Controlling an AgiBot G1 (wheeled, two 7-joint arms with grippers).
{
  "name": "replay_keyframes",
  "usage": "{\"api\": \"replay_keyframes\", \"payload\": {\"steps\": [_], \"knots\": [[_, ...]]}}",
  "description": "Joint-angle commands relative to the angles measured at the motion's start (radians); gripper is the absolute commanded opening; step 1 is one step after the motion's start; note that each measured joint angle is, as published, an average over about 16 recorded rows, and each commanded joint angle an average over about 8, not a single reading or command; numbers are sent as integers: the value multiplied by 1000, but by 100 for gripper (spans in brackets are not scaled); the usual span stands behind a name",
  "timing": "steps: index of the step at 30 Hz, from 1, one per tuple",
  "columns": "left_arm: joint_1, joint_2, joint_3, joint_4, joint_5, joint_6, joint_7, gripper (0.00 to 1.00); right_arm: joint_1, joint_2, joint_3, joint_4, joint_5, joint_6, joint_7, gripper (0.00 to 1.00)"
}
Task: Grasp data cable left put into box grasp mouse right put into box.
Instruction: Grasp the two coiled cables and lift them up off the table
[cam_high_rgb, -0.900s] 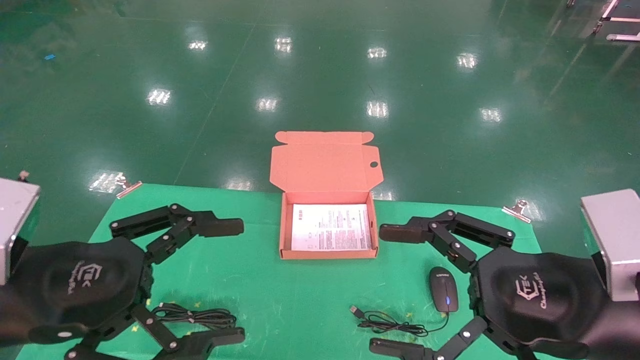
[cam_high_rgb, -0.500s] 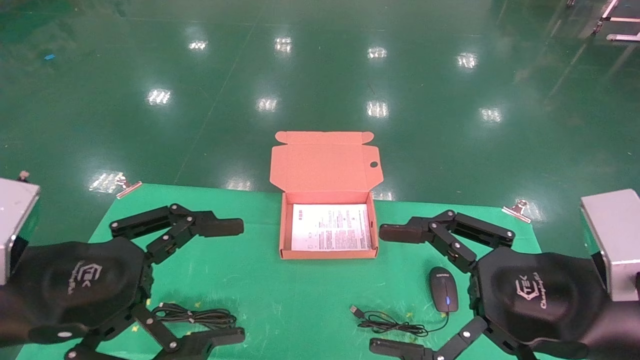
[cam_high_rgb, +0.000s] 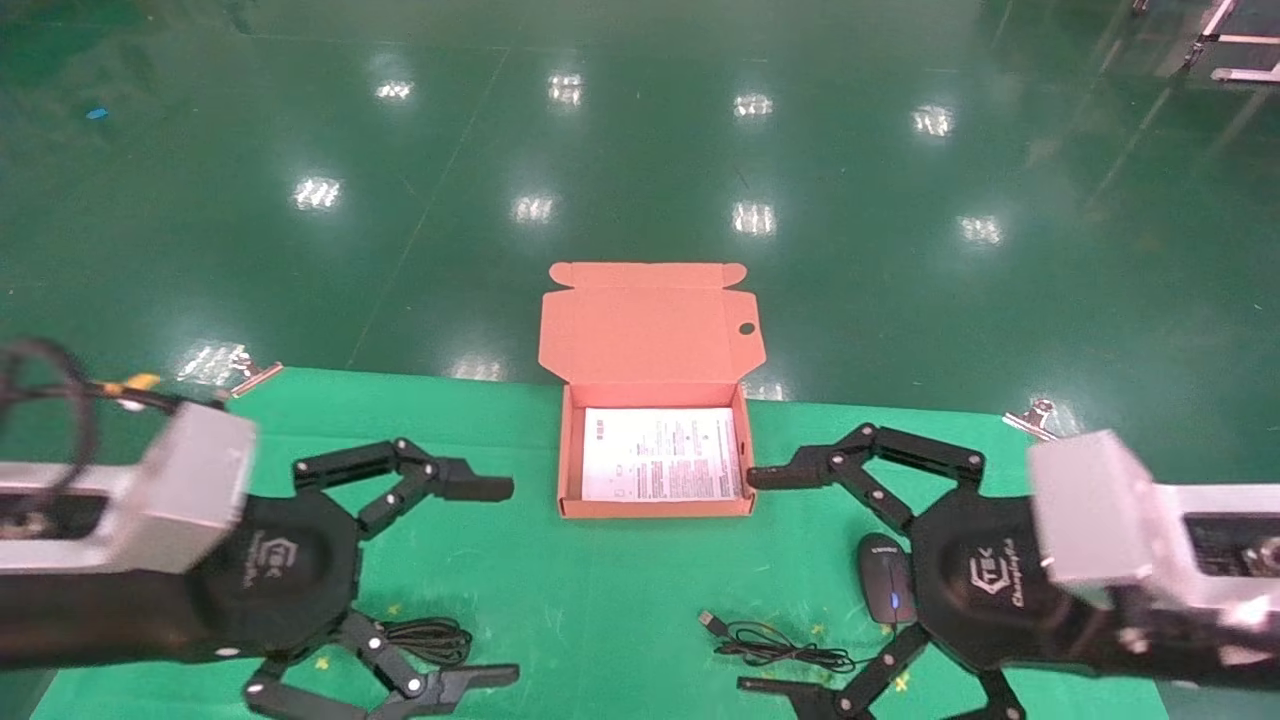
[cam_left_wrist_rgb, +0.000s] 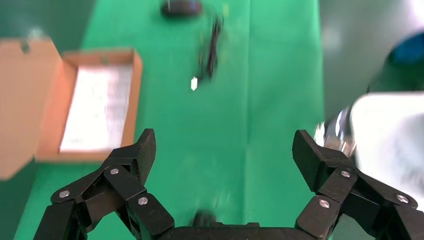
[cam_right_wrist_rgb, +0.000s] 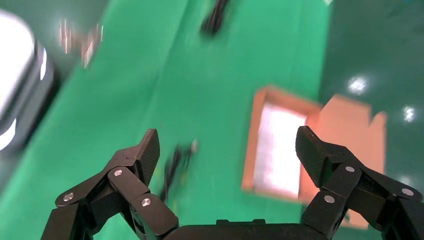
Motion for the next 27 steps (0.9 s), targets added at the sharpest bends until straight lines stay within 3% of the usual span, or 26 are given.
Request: {"api": "replay_keyframes", "payload": {"steps": [1, 14, 27], "knots": [[-32, 9, 25, 1, 57, 9, -3, 100, 46, -13, -27, 4, -71, -12, -23, 100], [-156, 109, 186, 23, 385, 30, 30, 100, 198, -113, -242, 10, -414, -15, -147, 100], [-153, 206, 323, 16, 716, -81, 69, 100, 168, -201, -390, 4, -687, 68, -167, 100]]}}
